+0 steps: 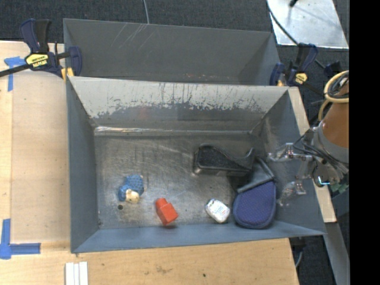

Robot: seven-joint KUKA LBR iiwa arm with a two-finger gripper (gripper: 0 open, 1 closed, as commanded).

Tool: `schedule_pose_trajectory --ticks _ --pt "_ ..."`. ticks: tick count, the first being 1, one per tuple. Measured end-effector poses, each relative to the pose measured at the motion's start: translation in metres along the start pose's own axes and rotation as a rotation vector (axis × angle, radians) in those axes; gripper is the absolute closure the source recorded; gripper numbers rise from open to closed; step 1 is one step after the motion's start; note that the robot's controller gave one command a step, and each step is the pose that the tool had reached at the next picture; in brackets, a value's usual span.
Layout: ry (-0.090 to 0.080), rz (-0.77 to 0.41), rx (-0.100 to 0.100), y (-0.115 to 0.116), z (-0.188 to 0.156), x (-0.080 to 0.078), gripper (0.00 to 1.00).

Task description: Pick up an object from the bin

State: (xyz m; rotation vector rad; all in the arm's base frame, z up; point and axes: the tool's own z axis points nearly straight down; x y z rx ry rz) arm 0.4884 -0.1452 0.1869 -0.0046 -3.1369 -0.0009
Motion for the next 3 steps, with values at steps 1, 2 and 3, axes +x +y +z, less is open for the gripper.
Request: schedule_pose_trajectory --ticks 1,2,3 --pt "-0.017 -0.533 0.003 -0.001 0.112 -0.014 0.0" --pt "-0.009 -1.004 0.003 0.055 0.086 -0.002 0.0" --pt "-0.012 -1.418 0.008 0.058 0.087 -0.002 0.0"
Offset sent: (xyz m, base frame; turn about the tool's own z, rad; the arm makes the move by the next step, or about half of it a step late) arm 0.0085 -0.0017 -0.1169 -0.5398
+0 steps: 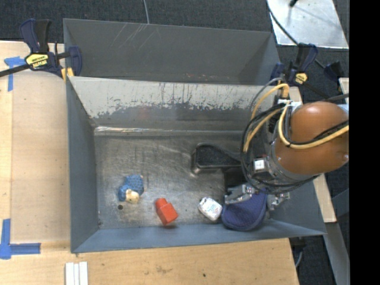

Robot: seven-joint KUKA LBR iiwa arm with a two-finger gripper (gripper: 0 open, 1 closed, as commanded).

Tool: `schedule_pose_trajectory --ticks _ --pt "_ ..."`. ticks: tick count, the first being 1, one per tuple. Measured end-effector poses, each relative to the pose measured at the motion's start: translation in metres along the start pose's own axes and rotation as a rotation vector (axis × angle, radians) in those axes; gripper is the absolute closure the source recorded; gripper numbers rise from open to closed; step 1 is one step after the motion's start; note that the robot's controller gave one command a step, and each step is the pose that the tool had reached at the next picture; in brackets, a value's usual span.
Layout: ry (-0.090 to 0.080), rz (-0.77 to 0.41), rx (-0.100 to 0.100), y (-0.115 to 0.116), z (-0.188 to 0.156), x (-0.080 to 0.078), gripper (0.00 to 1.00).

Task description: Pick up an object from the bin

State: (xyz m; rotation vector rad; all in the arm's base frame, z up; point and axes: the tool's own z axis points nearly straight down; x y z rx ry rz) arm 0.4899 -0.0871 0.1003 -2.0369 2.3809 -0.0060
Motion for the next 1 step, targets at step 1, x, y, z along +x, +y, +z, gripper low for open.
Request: schedule_pose_trajectory --ticks 1 --pt "0.004 -0.378 0.002 -0.0028 0.0261 -0.0127 0.0"
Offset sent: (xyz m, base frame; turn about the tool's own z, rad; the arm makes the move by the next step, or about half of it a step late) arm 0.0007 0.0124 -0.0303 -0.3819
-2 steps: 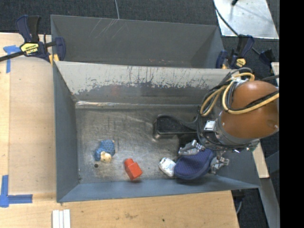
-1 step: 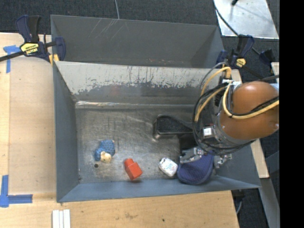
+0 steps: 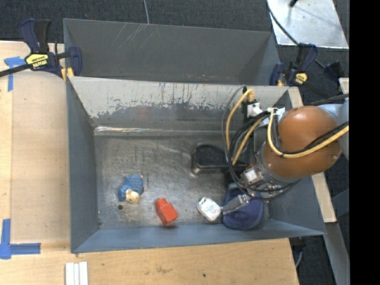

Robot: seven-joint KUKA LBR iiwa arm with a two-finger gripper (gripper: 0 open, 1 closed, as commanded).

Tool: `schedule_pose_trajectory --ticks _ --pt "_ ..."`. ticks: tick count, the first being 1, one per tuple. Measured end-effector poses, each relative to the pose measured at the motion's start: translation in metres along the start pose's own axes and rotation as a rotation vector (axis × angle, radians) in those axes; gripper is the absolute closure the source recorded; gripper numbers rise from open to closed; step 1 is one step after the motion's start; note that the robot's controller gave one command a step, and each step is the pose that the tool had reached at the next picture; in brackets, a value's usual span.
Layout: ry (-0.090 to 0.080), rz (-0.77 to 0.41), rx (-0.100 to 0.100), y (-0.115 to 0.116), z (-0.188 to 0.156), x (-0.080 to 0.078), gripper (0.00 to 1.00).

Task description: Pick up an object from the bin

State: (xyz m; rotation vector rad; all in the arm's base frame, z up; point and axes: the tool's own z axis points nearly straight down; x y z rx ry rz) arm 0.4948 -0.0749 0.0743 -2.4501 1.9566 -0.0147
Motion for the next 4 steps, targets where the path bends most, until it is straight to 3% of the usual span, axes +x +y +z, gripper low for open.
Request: schedule_pose_trajectory --ticks 1,2,3,4 --pt "-0.003 0.003 -0.001 -0.002 -0.002 0.0 0.0" --pt "-0.004 0.004 0.0 -0.003 -0.003 0.0 1.0" --pt "-0.005 0.007 0.0 -0.006 -0.017 0.0 1.0" --pt "-0.002 0.009 -0.003 -0.009 -0.099 0.0 1.0"
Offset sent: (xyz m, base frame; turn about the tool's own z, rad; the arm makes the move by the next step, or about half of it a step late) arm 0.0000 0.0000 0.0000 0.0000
